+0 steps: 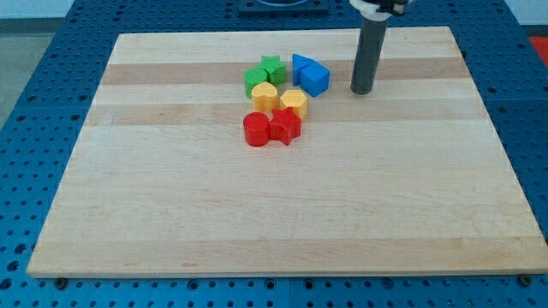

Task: Slide the blue cube left a bit

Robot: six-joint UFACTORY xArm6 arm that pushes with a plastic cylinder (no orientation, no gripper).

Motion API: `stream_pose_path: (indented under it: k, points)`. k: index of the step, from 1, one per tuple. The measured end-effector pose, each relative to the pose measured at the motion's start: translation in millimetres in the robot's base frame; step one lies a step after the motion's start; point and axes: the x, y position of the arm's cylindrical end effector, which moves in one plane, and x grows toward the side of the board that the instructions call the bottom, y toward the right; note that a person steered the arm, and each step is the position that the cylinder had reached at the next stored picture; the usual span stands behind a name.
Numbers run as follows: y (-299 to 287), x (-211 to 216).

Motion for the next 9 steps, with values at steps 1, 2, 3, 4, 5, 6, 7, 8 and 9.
stream_pose_path:
  k: [1,2,3,4,5,6,7,8,9]
  points:
    - [-9.6,0.0]
    - [-11.8,-0.9]
    - [-16.6,-8.6]
    - [-26.4,-11.2]
    - [-29.4,-11.2]
    - [-32.4,-11.1]
    - [-36.8,-7.6]
    - [-36.9,-3.6]
    - [-37.4,4.2]
